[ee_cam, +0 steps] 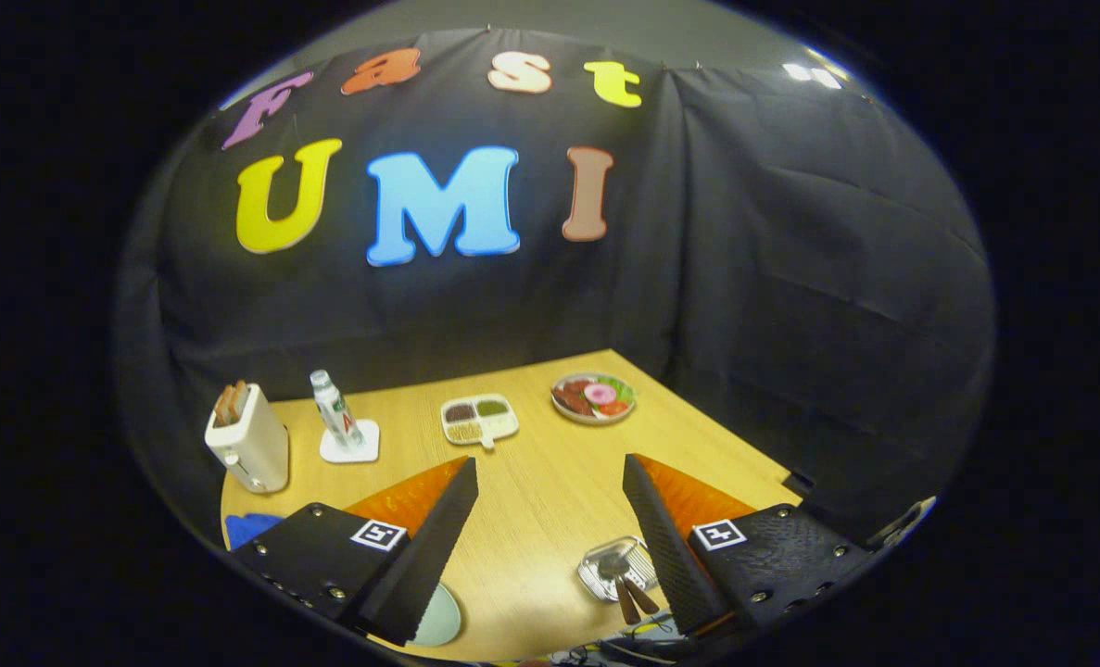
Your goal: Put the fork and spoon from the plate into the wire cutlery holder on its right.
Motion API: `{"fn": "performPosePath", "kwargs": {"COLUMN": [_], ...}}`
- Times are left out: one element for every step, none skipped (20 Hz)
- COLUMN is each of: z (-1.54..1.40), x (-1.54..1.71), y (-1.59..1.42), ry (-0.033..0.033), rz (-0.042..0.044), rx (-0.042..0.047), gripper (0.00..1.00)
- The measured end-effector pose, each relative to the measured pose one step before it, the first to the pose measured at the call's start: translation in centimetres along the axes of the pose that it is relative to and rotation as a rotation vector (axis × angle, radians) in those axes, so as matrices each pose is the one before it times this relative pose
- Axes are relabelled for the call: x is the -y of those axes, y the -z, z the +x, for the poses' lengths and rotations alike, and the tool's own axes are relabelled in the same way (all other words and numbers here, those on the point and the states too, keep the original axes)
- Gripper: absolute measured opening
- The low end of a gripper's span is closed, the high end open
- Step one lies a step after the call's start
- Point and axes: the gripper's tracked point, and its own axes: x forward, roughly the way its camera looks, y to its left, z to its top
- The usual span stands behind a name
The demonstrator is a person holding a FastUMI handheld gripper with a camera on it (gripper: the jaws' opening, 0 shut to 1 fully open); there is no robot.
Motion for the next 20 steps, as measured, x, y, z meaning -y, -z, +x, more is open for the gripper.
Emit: {"fn": "performPosePath", "kwargs": {"z": [-0.355,-0.242,-0.255,-0.137,-0.187,-0.068,-0.215,-0.102,-0.157,0.039,-0.153,0.003,-0.164,-0.065,-0.083,-0.113,-0.12,-0.139,-0.155,-0.064], "x": [-0.63,-0.388,-0.443,-0.17,-0.206,-0.302,-0.218,-0.423,-0.345,-0.242,-0.305,-0.187,-0.127,-0.207,-0.171,-0.195,-0.187,-0.2,-0.165,-0.236], "y": [-1.859,-1.316,-0.997,-0.632,-0.496,-0.449,-0.121,0.174,0.24,0.272,0.181,0.139,0.0,-0.002,-0.126,-0.153,-0.16,-0.079,-0.221,-0.25], "ry": [-0.03028,-0.02603,-0.02027,-0.01535,-0.00963,-0.00663,-0.0062,-0.0049,-0.00784,-0.00662,-0.00734,-0.00509,-0.00251,-0.00724,-0.00333,-0.00507,-0.00437,-0.00648,-0.005,-0.00577], "rz": [0.01833,0.01051,-0.00226,-0.01617,-0.02297,-0.02395,-0.01884,-0.01243,-0.00589,0.00031,0.00238,0.00248,0.00113,0.00092,0.0015,0.00228,0.00404,0.00277,-0.0002,-0.00291], "rx": [0.07303,0.0565,0.03904,0.02919,0.02177,0.02036,0.00834,0.00004,-0.0038,-0.00956,-0.00644,-0.00505,-0.00246,-0.0011,0.00241,0.00366,0.00463,0.00395,0.00212,0.00434], "gripper": [0.97,0.97,0.96,0.96,0.97,0.96,0.96,0.97,0.96,0.97,0.97,0.97,0.97,0.97,0.96,0.96,0.96,0.97,0.96,0.96]}}
